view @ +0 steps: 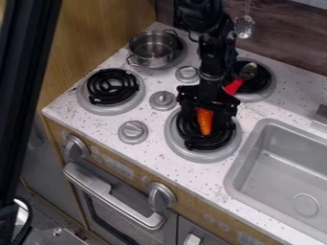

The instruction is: Put the orange object on the bottom left burner

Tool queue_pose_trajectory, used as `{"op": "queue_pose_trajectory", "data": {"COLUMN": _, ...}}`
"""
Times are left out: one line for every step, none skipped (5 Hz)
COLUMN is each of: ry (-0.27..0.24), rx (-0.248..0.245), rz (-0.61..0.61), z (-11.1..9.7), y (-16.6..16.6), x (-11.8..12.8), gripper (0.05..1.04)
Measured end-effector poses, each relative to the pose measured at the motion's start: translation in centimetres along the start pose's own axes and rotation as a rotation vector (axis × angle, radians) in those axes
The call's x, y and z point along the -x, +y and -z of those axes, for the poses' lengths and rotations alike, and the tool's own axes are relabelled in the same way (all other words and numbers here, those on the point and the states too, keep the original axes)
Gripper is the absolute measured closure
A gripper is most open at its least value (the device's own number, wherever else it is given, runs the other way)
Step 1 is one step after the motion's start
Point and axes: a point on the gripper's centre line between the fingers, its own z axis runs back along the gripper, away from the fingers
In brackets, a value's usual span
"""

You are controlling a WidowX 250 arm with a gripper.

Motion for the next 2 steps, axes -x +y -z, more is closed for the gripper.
{"op": "queue_pose_trajectory", "data": {"ry": -0.017, "rx": -0.003, "rz": -0.011, "z": 0.0, "y": 0.05, "x": -0.27, "gripper": 0.389}}
{"op": "queue_pose_trajectory", "data": {"ry": -0.007, "rx": -0.012, "rz": -0.005, "z": 0.0, "y": 0.19, "x": -0.11, "gripper": 0.555}}
